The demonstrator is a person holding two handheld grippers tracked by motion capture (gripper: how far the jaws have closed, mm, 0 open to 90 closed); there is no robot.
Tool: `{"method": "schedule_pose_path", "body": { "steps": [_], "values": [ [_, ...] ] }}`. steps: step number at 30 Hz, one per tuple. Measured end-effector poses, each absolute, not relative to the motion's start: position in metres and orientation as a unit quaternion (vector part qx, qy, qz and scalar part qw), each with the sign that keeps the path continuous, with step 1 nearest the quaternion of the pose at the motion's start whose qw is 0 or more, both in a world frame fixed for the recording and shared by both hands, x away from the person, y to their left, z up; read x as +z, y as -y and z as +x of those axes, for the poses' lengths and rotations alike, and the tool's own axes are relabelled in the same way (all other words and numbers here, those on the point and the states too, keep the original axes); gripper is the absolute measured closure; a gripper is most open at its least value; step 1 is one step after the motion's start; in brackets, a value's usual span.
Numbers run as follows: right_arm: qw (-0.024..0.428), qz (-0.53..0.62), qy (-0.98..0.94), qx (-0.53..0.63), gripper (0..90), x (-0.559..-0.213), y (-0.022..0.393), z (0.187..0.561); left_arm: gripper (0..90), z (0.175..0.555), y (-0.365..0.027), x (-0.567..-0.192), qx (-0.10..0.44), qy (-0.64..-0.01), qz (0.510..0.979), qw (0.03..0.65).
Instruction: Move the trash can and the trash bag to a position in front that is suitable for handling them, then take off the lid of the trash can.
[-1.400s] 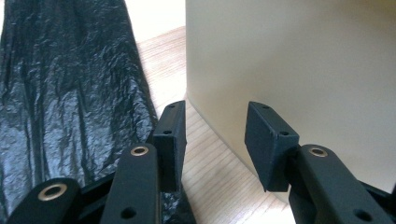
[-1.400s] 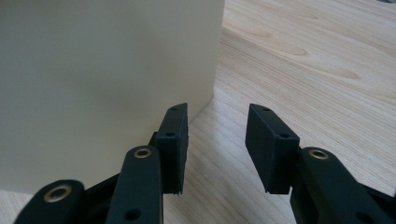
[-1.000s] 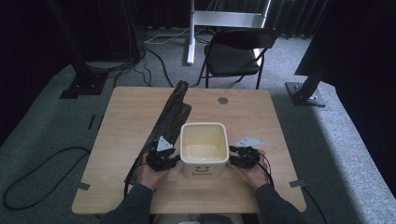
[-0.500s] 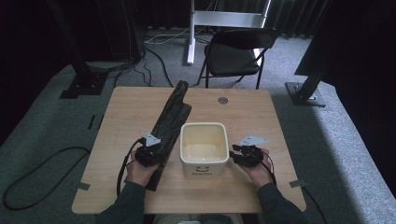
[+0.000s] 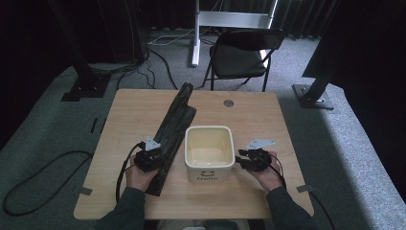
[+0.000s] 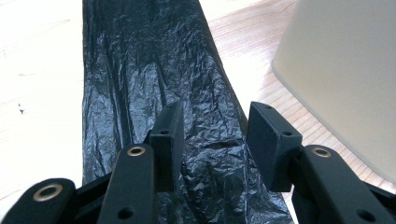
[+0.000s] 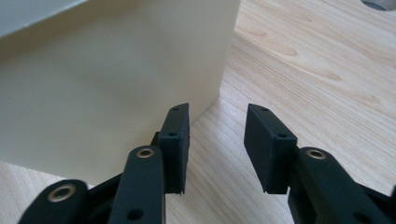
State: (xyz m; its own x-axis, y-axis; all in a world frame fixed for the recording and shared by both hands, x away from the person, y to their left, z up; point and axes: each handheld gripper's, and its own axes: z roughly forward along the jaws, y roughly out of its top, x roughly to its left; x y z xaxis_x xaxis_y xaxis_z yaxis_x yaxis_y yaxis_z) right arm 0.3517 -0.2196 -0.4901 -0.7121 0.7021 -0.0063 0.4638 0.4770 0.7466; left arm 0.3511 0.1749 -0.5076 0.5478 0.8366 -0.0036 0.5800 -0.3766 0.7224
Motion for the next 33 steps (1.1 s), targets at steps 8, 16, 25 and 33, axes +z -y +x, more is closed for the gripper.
{"method": "schedule_pose_path", "body": {
  "steps": [8, 16, 25, 33],
  "values": [
    [0.157, 0.345, -0.845, 0.376, 58.3, -0.49, 0.219, 0.353, 56.6, 0.35, -0.173, -0.51, 0.183, -0.434, 0.813, 0.342],
    [0.169, 0.348, -0.838, 0.385, 58.5, -0.471, 0.226, 0.354, 56.5, 0.35, -0.17, -0.512, 0.18, -0.43, 0.818, 0.339],
    [0.179, 0.338, -0.834, 0.398, 62.7, -0.441, 0.228, 0.364, 56.3, 0.349, -0.167, -0.513, 0.176, -0.422, 0.821, 0.342],
    [0.19, 0.327, -0.836, 0.398, 61.3, -0.415, 0.221, 0.376, 56.2, 0.349, -0.162, -0.515, 0.171, -0.414, 0.828, 0.338]
  ]
}}
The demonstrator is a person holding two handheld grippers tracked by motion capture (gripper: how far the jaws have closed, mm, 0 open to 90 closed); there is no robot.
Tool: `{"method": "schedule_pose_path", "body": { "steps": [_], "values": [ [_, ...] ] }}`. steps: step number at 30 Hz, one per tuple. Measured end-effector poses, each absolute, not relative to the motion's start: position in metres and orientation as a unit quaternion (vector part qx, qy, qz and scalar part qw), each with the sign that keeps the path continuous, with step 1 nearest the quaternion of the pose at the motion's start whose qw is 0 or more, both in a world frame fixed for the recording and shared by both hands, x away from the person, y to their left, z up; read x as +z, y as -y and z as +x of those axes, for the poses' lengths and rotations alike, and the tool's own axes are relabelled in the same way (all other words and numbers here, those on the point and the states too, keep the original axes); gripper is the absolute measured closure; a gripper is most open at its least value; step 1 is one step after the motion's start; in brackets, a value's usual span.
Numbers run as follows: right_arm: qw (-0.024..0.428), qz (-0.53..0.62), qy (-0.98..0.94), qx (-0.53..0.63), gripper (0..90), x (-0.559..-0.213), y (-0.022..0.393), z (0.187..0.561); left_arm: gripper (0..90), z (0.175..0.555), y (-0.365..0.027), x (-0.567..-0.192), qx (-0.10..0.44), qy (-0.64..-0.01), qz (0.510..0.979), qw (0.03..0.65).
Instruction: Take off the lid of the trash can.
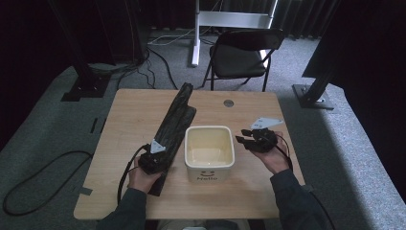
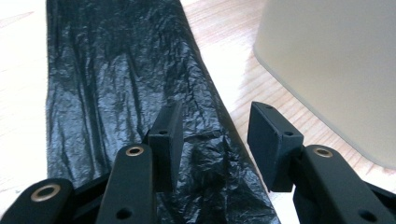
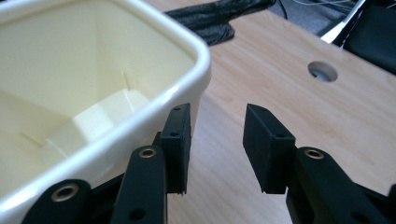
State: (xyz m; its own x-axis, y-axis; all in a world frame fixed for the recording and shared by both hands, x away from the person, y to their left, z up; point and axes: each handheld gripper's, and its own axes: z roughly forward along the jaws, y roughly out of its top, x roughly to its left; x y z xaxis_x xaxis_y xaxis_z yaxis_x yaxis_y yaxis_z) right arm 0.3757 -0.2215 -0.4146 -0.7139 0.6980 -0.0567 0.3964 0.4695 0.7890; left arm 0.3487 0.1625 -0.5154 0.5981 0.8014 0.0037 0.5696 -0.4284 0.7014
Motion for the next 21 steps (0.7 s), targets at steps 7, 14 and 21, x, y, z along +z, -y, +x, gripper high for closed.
{"method": "schedule_pose_path", "body": {
  "steps": [7, 14, 21],
  "values": [
    [0.172, 0.328, -0.827, 0.422, 60.0, -0.401, 0.214, 0.391, 55.8, 0.347, -0.155, -0.518, 0.161, -0.397, 0.836, 0.343],
    [0.158, 0.325, -0.835, 0.415, 59.1, -0.401, 0.199, 0.403, 55.9, 0.347, -0.151, -0.521, 0.158, -0.393, 0.842, 0.334],
    [0.152, 0.324, -0.844, 0.4, 58.7, -0.401, 0.186, 0.412, 55.9, 0.347, -0.152, -0.52, 0.161, -0.394, 0.842, 0.331]
  ]
}}
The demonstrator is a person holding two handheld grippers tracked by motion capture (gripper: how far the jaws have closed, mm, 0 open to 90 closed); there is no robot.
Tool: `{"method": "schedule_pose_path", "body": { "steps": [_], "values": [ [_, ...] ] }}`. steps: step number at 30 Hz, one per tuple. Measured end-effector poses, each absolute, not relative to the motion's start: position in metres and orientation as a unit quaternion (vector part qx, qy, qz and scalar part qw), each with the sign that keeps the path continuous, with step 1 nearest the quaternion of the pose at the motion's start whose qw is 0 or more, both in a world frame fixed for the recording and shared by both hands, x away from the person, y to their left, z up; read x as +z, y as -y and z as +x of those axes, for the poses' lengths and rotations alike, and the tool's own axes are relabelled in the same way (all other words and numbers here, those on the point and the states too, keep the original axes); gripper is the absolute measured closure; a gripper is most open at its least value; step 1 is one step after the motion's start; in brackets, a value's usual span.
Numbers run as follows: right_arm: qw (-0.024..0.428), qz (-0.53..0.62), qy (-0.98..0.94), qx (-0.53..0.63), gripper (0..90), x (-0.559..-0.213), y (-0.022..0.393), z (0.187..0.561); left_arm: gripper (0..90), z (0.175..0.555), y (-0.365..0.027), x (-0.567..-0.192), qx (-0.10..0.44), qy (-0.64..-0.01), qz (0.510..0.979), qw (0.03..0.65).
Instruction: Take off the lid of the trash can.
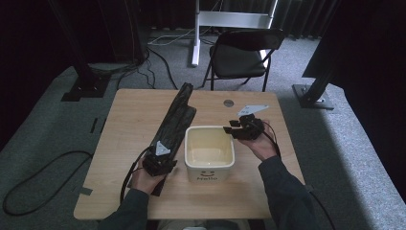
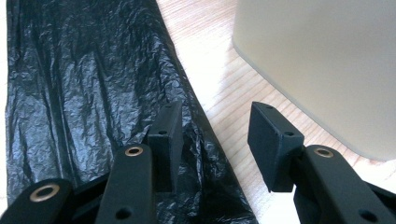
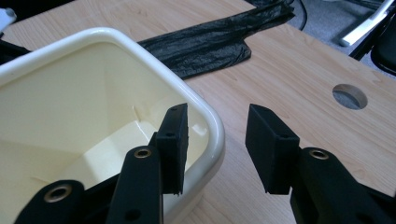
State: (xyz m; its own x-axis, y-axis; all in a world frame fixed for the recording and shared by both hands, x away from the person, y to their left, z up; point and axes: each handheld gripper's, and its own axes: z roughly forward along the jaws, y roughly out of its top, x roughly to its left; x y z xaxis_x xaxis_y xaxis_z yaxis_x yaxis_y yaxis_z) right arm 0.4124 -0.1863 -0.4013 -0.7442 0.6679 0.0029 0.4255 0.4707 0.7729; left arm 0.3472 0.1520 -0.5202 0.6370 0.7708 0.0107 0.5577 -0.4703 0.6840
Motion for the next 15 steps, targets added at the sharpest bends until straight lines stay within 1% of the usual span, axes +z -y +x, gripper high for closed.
{"method": "schedule_pose_path", "body": {
  "steps": [11, 15],
  "values": [
    [0.145, 0.328, -0.86, 0.363, 58.0, -0.413, 0.173, 0.425, 55.7, 0.347, -0.149, -0.521, 0.158, -0.391, 0.845, 0.33],
    [0.144, 0.326, -0.867, 0.348, 59.9, -0.417, 0.168, 0.426, 55.7, 0.347, -0.149, -0.521, 0.157, -0.39, 0.845, 0.33]
  ]
}}
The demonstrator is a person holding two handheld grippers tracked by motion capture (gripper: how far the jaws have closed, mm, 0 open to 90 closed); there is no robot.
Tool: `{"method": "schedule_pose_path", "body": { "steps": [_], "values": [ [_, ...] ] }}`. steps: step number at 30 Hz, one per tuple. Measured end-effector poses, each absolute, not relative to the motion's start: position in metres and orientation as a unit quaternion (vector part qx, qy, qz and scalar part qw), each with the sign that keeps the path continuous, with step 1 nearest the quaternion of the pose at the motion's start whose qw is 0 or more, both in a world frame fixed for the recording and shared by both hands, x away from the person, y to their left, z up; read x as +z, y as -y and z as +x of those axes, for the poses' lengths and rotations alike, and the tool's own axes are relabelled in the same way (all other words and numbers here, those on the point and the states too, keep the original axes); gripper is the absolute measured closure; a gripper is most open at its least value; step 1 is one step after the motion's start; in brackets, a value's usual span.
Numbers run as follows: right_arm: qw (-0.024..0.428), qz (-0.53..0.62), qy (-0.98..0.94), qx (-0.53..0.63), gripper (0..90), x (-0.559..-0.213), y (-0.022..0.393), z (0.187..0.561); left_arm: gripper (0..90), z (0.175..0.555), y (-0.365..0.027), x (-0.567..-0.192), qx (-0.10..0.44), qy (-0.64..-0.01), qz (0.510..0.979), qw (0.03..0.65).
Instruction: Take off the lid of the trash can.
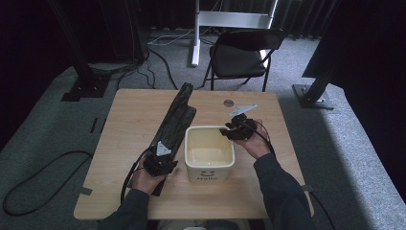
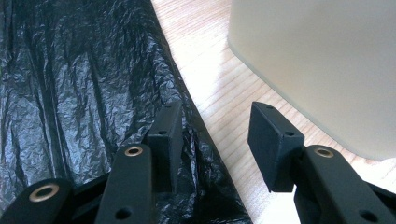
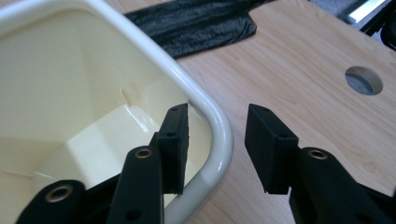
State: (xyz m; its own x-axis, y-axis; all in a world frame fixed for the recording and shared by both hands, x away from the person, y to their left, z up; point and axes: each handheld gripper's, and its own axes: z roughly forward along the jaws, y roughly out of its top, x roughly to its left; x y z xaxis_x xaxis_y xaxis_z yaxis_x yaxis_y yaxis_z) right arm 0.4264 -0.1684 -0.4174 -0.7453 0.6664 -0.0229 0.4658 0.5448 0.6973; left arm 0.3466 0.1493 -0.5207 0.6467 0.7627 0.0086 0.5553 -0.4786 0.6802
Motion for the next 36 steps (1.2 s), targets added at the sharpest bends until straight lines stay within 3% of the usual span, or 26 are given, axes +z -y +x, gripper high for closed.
{"method": "schedule_pose_path", "body": {
  "steps": [11, 36],
  "values": [
    [0.142, 0.332, -0.864, 0.351, 70.2, -0.4196, 0.1652, 0.4259, 55.6, 0.3466, -0.1487, -0.5209, 0.155, -0.389, 0.846, 0.329],
    [0.167, 0.333, -0.845, 0.383, 71.0, -0.4226, 0.1735, 0.417, 55.6, 0.3465, -0.1479, -0.5209, 0.155, -0.389, 0.846, 0.332]
  ]
}}
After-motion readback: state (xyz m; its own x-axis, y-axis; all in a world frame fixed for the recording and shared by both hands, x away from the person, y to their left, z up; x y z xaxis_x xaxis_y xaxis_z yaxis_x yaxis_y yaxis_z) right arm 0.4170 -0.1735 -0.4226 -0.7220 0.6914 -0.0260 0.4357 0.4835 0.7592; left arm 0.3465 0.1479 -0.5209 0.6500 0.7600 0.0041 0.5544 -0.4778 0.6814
